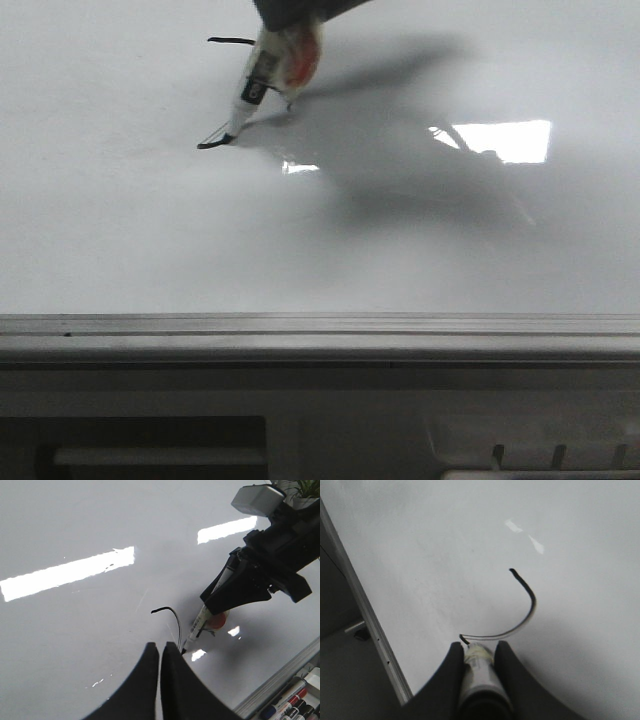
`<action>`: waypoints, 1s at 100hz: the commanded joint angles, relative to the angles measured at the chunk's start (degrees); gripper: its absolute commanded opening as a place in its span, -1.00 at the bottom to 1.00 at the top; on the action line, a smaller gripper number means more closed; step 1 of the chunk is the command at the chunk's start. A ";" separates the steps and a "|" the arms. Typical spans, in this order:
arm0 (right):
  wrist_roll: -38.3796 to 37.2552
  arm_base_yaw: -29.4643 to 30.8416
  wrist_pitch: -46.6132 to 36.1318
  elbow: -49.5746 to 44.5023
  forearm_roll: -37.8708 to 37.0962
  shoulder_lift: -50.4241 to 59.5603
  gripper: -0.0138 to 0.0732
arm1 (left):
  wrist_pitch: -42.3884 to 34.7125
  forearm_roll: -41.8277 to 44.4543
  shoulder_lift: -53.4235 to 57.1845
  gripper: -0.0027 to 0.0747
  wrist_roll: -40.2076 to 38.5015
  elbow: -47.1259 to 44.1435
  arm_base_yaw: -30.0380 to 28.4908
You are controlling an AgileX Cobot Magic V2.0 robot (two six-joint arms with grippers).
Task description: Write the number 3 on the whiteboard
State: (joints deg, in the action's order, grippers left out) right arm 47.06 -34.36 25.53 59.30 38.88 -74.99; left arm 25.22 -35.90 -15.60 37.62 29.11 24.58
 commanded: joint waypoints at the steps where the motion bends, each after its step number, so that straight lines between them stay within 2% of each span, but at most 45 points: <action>1: 1.08 2.81 -4.15 0.63 -1.55 2.78 -0.81 | -3.95 -1.66 -0.49 -0.98 -0.67 1.40 0.12; 11: 0.96 4.28 -3.24 -0.70 -1.65 4.53 -0.81 | -3.95 -1.66 -0.49 -0.98 -0.67 1.40 0.12; 31: 0.73 3.30 -2.94 -4.85 0.76 5.11 -0.81 | -3.95 -1.66 -0.49 -0.98 -0.67 1.40 0.12; 43: 0.73 0.23 -6.28 -6.85 4.49 3.63 -0.81 | -3.95 -1.66 -0.49 -0.98 -0.67 1.40 0.12; 59: 0.73 -4.90 -9.81 -6.97 5.28 -0.47 -0.81 | -3.95 -1.66 -0.49 -0.98 -0.67 1.35 0.12; 70: 0.73 -5.86 -10.24 -6.48 5.88 -1.57 -0.81 | -3.95 -1.66 -0.49 -0.98 -0.67 1.35 0.12; 80: 0.73 -5.86 -5.46 -4.04 6.71 -0.53 -0.82 | -3.95 -1.66 -0.49 -0.98 -0.67 1.35 0.12; 91: 0.73 -5.86 7.23 2.60 6.58 3.32 -0.82 | -3.95 -1.77 -0.49 -0.98 -0.67 1.35 0.12; 100: 3.79 -6.62 15.47 9.36 6.52 7.18 -0.82 | -3.95 -3.48 -0.60 -0.97 -0.67 1.35 0.12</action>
State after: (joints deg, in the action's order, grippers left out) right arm 47.79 -40.53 35.28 61.49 44.08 -73.40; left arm 25.12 -36.42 -15.60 37.62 29.11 24.58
